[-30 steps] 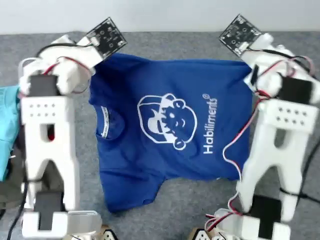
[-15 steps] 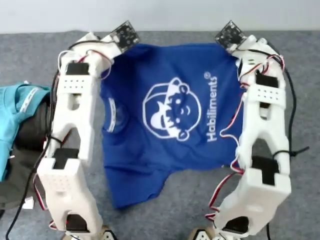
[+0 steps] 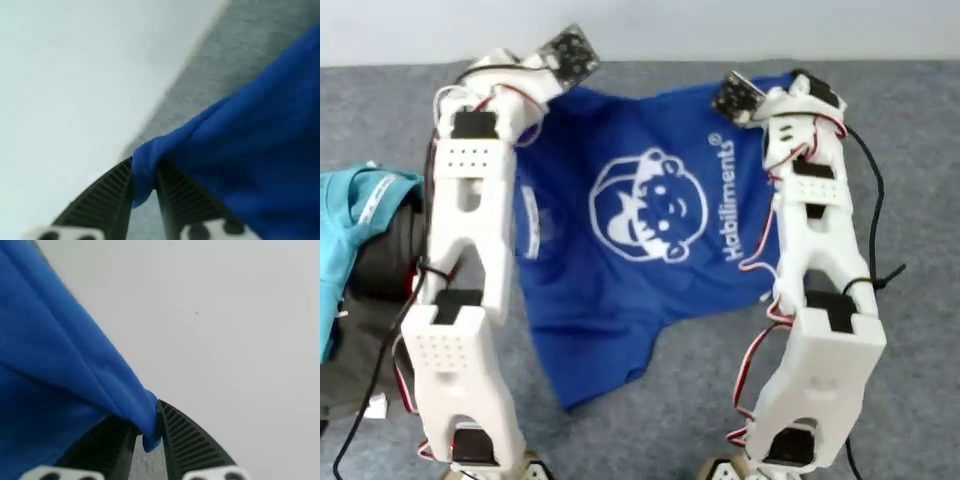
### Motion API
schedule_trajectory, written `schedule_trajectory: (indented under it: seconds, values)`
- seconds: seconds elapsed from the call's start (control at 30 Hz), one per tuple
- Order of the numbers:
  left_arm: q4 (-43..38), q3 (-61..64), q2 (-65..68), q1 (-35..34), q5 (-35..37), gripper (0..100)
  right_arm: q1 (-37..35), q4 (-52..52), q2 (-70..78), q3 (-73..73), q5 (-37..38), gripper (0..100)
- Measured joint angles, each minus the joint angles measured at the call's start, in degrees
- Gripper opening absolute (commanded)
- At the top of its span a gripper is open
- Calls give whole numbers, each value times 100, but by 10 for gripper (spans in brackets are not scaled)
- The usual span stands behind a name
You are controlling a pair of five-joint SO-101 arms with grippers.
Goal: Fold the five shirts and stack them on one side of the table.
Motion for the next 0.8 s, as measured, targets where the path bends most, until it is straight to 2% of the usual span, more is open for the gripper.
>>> schedule_trajectory:
  seconds: [0.23,0.43,0.5,0.63,0.8]
  values:
    - [2462,-589,0,360,0,15,44,1582,-114,0,-26,9]
    - [4457,-967,-97,598,0,15,53,3156,-571,0,-642,9]
    - [4738,-967,-167,615,79,15,53,3613,-695,0,-782,9]
    - [4800,-730,-598,598,404,15,53,4440,-941,0,-993,9]
    - [4818,545,-1609,686,440,15,53,5363,-1266,0,-993,9]
